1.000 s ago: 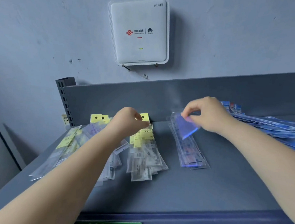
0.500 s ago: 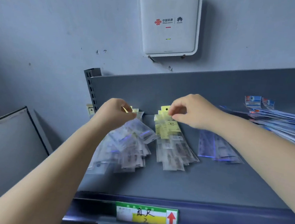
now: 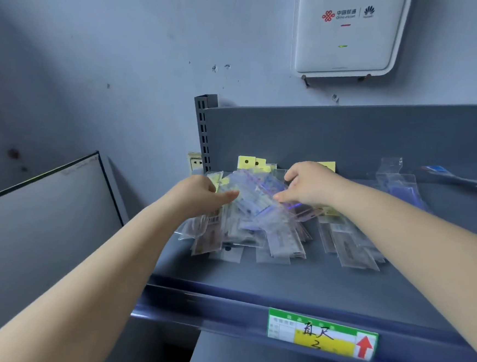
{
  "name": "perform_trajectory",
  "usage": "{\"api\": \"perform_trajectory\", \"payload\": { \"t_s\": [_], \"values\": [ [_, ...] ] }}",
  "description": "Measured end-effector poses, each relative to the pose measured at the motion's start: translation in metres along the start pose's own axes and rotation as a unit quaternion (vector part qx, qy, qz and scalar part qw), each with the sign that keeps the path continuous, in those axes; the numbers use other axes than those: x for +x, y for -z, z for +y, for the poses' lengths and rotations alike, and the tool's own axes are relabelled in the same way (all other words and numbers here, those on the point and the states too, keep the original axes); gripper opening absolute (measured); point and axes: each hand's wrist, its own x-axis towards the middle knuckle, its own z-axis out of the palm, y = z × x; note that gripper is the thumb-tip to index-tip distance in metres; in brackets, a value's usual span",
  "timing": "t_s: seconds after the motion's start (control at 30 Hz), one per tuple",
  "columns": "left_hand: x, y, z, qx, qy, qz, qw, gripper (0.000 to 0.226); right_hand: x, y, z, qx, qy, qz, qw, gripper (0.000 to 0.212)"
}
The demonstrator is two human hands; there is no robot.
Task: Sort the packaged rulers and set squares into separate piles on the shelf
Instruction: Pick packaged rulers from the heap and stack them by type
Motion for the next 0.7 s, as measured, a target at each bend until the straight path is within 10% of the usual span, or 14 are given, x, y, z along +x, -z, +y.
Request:
{"api": "perform_trajectory", "payload": {
  "t_s": [0.3,0.7],
  "values": [
    [0.012,-0.016,0.024,0.091,-0.005,-0.013,0.996,0.087,-0.005,0.004,0.01,0.235,-0.069,0.029,0.969,0.015],
    [0.013,-0.021,0.039,0.014,-0.024,-0.014,1.0,0.092,-0.007,0.025,0.027,0.553,-0.089,0.031,0.828,0.025]
  ]
}}
